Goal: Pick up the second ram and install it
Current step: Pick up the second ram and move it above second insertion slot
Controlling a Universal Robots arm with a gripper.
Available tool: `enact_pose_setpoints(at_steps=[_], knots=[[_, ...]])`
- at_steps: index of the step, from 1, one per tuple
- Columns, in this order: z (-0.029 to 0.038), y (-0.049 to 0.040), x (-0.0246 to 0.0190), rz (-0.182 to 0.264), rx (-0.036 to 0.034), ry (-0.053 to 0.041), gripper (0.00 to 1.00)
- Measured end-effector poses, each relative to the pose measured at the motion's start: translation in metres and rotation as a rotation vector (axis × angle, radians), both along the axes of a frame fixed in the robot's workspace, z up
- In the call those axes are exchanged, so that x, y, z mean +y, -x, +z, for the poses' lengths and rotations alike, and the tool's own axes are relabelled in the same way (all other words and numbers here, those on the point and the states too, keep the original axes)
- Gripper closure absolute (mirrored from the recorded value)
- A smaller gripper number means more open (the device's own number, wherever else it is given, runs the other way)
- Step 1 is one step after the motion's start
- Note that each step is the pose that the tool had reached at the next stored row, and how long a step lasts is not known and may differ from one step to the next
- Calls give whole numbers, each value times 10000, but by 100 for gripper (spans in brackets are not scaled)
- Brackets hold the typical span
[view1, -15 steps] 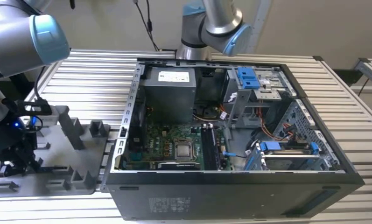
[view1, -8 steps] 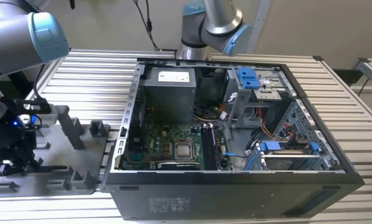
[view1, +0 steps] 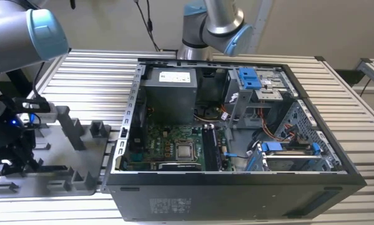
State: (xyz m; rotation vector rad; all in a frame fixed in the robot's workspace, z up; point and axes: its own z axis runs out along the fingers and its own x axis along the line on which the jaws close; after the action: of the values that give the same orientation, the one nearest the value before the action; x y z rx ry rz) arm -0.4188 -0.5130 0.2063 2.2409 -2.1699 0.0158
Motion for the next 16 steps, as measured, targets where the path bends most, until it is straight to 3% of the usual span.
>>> enact_pose_setpoints(at_steps=[16], knots=[[48,0,0,0,0,0,86]])
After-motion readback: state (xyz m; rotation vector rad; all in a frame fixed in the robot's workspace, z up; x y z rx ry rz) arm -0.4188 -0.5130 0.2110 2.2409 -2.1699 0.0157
